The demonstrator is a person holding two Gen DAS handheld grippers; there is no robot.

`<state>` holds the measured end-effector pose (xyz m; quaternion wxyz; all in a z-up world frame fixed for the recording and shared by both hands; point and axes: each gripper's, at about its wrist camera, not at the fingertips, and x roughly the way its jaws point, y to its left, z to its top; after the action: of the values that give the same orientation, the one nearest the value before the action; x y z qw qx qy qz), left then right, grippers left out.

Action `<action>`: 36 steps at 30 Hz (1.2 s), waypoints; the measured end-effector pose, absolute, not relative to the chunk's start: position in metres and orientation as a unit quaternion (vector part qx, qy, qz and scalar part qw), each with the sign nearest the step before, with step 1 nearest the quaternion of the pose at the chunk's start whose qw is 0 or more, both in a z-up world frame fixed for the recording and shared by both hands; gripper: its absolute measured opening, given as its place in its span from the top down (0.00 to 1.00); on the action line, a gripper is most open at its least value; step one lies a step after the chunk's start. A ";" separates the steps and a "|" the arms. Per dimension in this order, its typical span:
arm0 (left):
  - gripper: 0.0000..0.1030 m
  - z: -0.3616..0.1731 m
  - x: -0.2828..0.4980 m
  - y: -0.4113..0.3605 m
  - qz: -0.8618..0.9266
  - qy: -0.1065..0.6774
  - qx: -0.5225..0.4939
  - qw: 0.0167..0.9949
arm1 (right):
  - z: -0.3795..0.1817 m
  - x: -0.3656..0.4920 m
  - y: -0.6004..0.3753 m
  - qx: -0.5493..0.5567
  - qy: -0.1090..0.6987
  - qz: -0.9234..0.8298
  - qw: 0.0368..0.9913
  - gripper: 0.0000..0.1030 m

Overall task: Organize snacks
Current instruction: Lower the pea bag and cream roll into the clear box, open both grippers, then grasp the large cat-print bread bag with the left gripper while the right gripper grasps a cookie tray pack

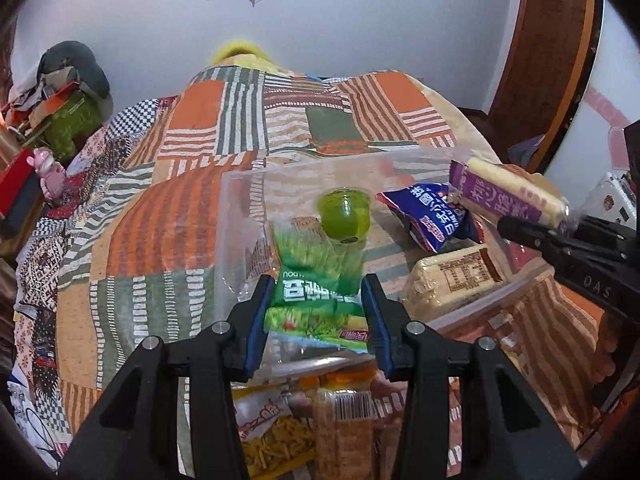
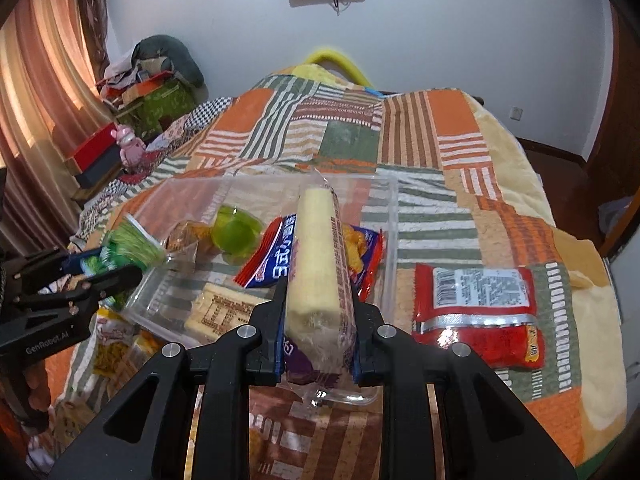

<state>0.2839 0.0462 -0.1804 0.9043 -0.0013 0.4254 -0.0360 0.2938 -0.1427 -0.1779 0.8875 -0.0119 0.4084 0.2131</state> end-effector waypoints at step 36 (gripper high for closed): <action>0.13 -0.195 0.130 0.082 0.003 0.488 -0.009 0.873 | -0.154 0.192 -0.159 -0.026 0.397 0.250 0.883 0.36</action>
<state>0.1301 0.0816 -0.1947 0.8728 -0.0094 0.4879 0.0031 0.1920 -0.1592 -0.1541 0.8826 -0.0263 0.3971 0.2504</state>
